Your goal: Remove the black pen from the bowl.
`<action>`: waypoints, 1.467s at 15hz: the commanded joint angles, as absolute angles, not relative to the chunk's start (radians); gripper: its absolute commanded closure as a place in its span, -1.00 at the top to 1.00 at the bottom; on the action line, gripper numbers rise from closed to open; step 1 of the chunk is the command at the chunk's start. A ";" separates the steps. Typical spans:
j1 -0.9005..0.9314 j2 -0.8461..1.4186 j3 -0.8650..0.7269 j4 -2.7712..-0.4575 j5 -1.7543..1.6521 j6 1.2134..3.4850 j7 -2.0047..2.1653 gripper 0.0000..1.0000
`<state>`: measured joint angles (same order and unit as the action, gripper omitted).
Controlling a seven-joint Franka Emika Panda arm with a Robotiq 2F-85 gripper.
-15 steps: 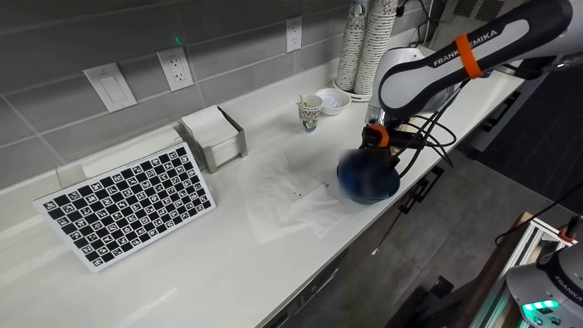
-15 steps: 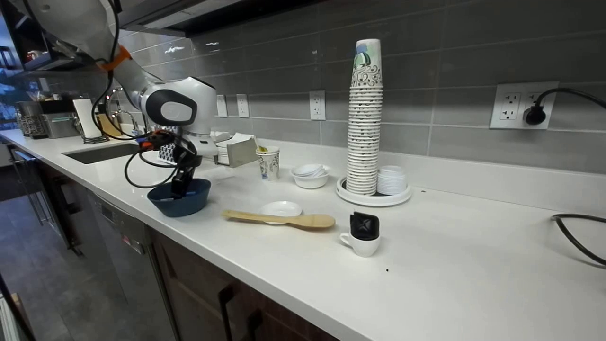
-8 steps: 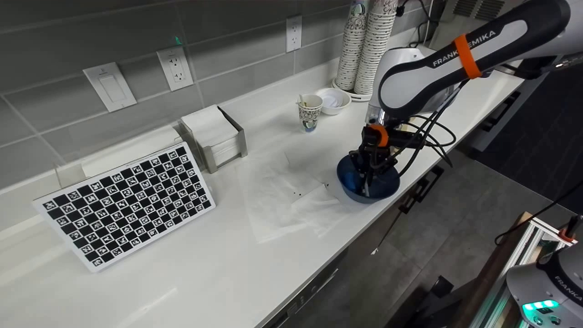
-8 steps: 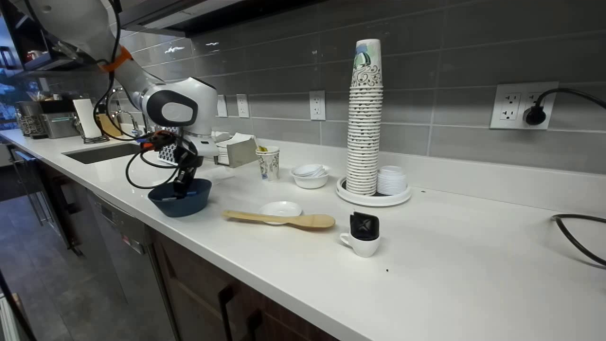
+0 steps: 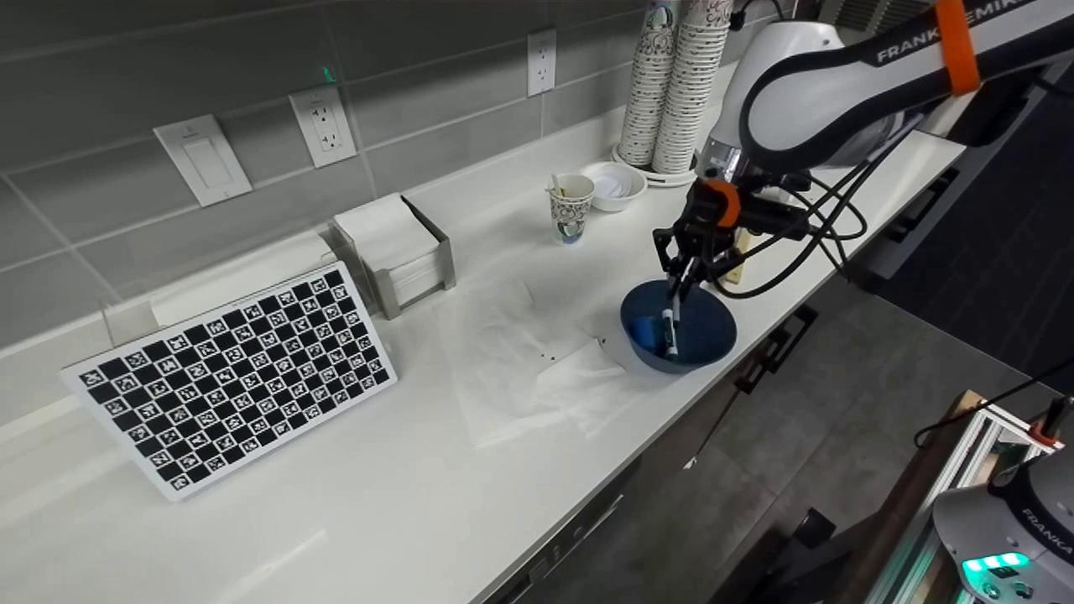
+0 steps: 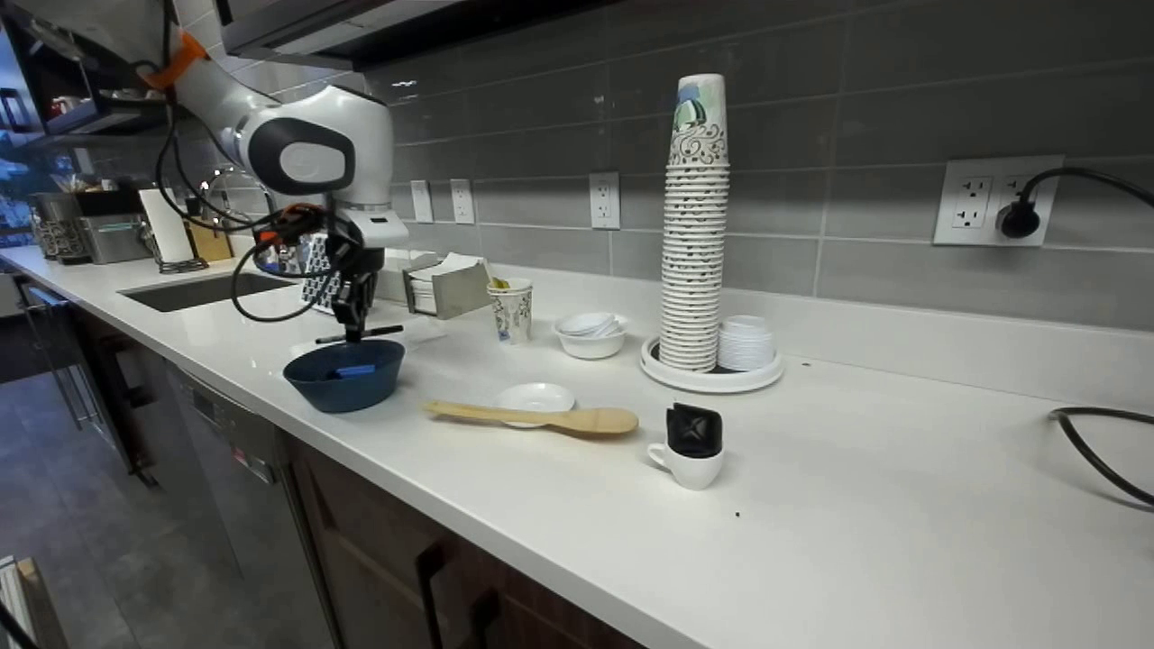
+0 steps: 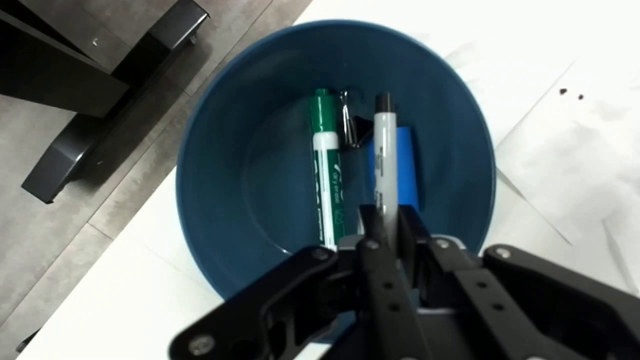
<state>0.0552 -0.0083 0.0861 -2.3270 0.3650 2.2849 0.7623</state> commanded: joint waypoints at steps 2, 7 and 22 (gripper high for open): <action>-0.005 -0.160 0.016 -2.476 0.378 2.298 0.871 -0.94; -0.045 -0.163 -0.025 -2.499 0.407 2.303 0.859 -0.74; -0.212 0.009 -0.209 -2.217 0.371 2.173 0.891 -0.94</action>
